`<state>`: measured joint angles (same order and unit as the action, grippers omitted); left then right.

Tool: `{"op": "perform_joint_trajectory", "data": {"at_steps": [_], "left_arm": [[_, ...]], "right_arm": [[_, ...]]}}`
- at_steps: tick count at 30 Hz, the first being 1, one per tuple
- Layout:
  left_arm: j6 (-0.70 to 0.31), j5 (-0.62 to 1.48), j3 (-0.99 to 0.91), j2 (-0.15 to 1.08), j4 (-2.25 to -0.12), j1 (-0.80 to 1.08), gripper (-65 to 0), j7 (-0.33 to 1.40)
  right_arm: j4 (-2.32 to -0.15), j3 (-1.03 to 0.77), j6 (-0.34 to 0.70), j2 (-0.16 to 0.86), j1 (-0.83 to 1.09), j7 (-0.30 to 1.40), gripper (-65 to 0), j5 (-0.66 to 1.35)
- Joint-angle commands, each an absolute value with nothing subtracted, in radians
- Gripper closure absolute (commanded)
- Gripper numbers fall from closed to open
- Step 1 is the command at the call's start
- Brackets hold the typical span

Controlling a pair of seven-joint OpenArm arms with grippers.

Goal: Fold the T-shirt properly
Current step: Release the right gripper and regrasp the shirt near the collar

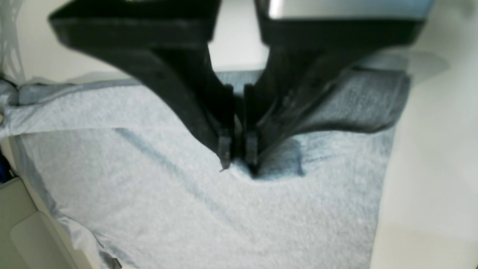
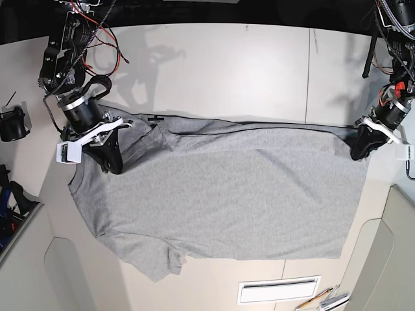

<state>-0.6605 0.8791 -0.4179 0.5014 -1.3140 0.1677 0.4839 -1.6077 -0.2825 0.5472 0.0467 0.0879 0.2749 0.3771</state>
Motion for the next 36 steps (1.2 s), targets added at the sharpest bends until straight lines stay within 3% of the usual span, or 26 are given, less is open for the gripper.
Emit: {"op": "perform_joint_trajectory", "data": {"at_steps": [1, 14, 18, 19, 22, 24, 26, 32, 36], "left_arm": [[-0.669, 0.897, -0.425, 0.524, -1.327, 0.158, -0.8, 0.459], [-0.587, 0.811, -0.425, 0.524, -1.307, 0.149, -3.9, 0.383], [-0.587, 0.787, -0.425, 0.524, -1.254, 0.137, -15.3, 0.339], [-0.587, 0.788, -0.425, 0.524, -1.234, 0.127, -19.6, 0.339], [-0.587, 0.788, -0.425, 0.524, -1.179, 0.096, -29.2, 0.34], [-0.586, 0.788, -0.425, 0.524, -1.151, 0.082, -30.2, 0.341], [-0.587, 0.788, -0.425, 0.524, -1.14, 0.081, -30.2, 0.341], [-0.586, 0.788, -0.457, 0.524, -1.138, 0.081, -30.2, 0.362], [-0.616, 0.818, -0.558, 0.525, -1.139, 0.081, -30.2, 0.471]], "right_arm": [[-1.615, -0.286, 0.554, 0.049, 0.065, 0.247, 0.0, 0.391], [-1.495, -0.286, 0.553, 0.049, -0.027, 0.243, 0.0, 0.381], [-1.471, -0.286, 0.553, 0.049, -0.027, 0.244, 0.0, 0.381], [-1.468, -0.286, 0.553, 0.049, -0.027, 0.244, -2.4, 0.381], [-1.468, -0.286, 0.553, 0.049, -0.024, 0.244, -19.4, 0.382], [-1.468, -0.286, 0.553, 0.049, -0.023, 0.244, -29.9, 0.385], [-1.468, -0.286, 0.553, 0.049, -0.021, 0.244, -36.0, 0.397], [-1.469, -0.29, 0.554, 0.024, -0.015, 0.251, -36.2, 0.419], [-1.498, -0.304, 0.554, 0.004, 0.021, 0.252, -36.2, 0.419]]}}
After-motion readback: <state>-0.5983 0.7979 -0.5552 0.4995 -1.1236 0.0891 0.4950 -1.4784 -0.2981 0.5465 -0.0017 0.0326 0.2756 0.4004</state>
